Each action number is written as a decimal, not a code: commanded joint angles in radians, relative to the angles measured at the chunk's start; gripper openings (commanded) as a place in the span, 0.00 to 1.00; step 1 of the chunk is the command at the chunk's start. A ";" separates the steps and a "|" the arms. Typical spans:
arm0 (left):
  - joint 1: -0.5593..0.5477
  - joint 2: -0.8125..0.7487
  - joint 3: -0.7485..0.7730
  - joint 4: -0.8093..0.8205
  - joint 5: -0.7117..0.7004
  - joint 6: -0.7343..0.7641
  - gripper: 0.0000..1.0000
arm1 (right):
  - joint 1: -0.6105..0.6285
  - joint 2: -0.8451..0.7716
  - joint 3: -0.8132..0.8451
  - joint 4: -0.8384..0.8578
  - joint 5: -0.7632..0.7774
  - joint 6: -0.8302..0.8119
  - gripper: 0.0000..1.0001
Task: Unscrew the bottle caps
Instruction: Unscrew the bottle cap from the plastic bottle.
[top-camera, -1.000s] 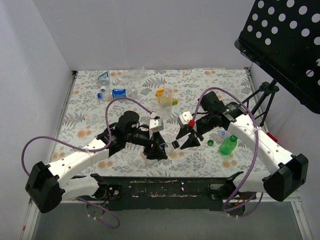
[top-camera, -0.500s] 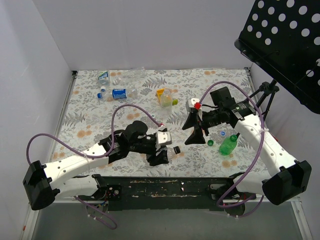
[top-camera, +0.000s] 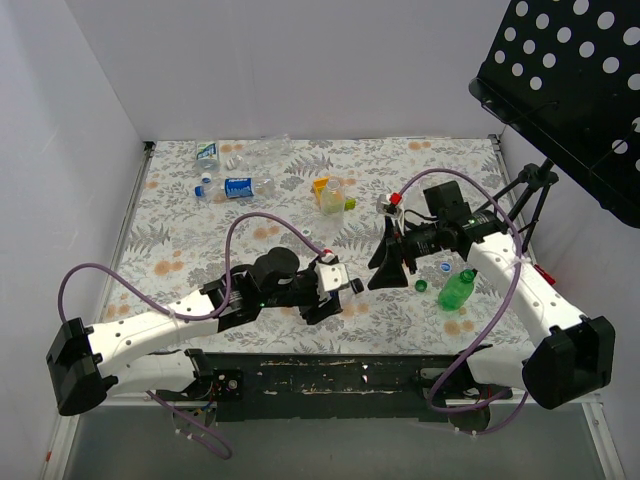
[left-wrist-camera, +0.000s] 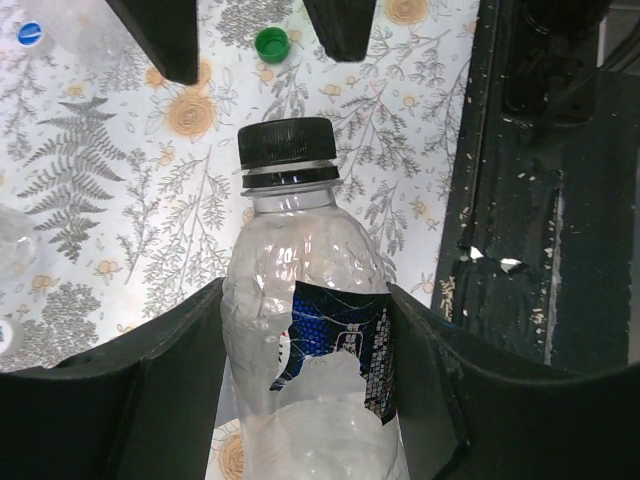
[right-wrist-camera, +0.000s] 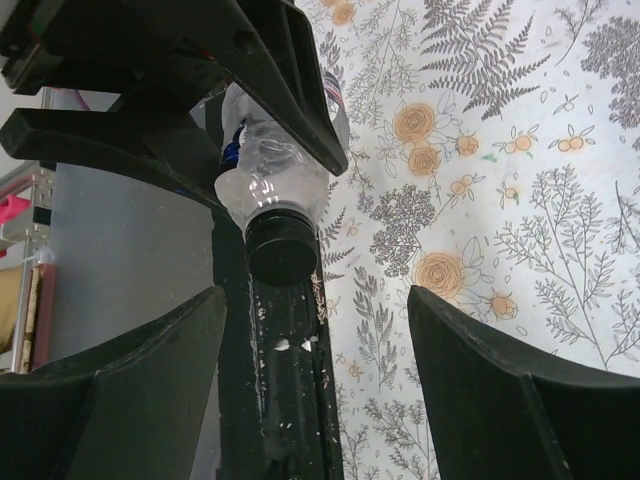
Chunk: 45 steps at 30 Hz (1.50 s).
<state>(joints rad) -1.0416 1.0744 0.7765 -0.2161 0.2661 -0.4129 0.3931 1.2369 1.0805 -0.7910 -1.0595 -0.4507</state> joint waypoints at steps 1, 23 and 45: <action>-0.017 -0.005 -0.011 0.060 -0.082 0.029 0.00 | -0.010 -0.011 -0.040 0.113 -0.039 0.191 0.81; -0.058 0.062 -0.011 0.126 -0.183 0.029 0.00 | -0.011 0.052 -0.083 0.234 -0.080 0.386 0.63; -0.057 0.000 -0.065 0.162 -0.105 0.014 0.00 | 0.052 0.050 -0.060 0.083 -0.166 0.045 0.04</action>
<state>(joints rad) -1.0954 1.1446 0.7475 -0.1181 0.1040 -0.4000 0.4145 1.3117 0.9710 -0.6094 -1.1229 -0.1967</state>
